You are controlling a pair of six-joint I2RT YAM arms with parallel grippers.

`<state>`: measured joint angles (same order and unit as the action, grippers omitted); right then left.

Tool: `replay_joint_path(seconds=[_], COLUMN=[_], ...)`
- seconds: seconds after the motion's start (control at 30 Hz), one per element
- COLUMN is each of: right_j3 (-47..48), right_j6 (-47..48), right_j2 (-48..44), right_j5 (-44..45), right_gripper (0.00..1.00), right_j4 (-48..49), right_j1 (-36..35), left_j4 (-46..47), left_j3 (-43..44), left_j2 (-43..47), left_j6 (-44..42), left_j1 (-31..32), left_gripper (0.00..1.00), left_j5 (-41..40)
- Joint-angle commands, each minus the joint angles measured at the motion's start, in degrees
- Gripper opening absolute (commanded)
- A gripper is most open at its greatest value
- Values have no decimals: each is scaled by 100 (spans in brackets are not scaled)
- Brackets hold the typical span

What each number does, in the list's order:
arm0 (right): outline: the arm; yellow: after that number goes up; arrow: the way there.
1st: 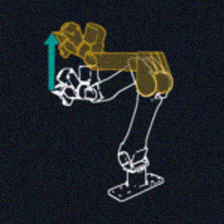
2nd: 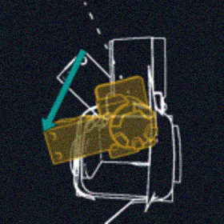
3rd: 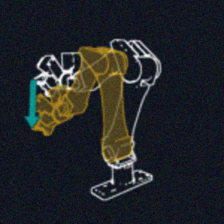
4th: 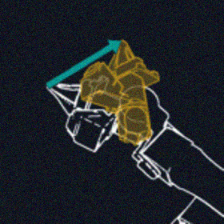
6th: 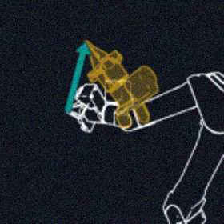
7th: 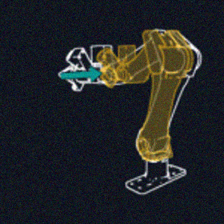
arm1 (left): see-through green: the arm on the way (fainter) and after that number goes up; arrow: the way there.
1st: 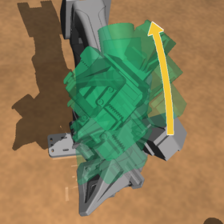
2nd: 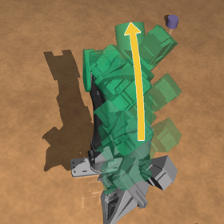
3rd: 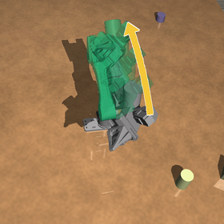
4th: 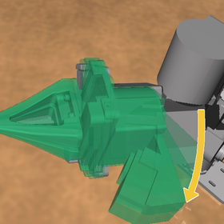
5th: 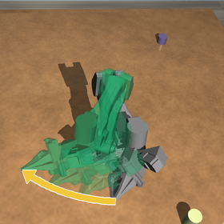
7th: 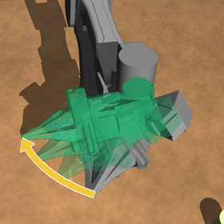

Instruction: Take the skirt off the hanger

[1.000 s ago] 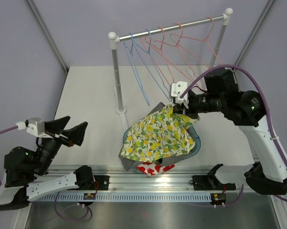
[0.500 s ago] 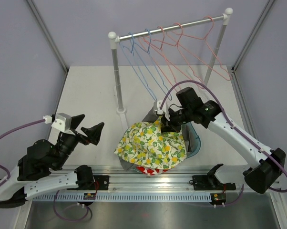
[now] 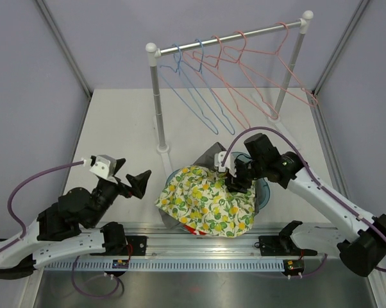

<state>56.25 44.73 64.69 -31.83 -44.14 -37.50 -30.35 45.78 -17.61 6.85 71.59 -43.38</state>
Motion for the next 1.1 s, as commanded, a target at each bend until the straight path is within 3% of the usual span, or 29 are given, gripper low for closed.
replay_joint_path(seconds=[0.0,0.03,0.07,0.1,0.23,0.33,0.4,0.47,0.63,0.77,1.07], right_j3=[876,992,1106,1290,1512,1459,1337,1257,1037,888,502], right_j6=[-122,-218,-480,-613,-1553,-2677,-3434,-3637,-3892,-4428,-4640], right_j2=[-499,-553,-606,-658,-1176,-1431,-1485,-1485,-1599,-1670,-1907], right_j5=[642,783,1080,1187,1364,2126,3163,3918,4562,5623,6074], right_gripper=[62,70,91,99,100,99,99,100,99,99,99], right_j4=[-392,-437,-429,-420,-122,317,659,801,1127,1486,1724], right_j1=[58,110,328,479,1498,2061,2368,2501,2826,2941,2932], left_j4=[179,178,187,187,135,-41,-181,-252,-279,-139,-94], left_j3=[-69,-95,-148,-157,-140,36,202,300,423,327,291], left_j2=[-199,-217,-234,-235,-348,-550,-744,-902,-1096,-1061,-1052], left_j6=[377,439,475,510,703,739,704,660,554,519,449], left_j1=[-5,-5,-5,-5,-5,-5,-5,-5,-5,-5,-14], left_gripper=[99,99,99,99,99,99,99,99,99,99,99], left_j5=[145,145,163,163,66,-179,-399,-575,-865,-918,-883])
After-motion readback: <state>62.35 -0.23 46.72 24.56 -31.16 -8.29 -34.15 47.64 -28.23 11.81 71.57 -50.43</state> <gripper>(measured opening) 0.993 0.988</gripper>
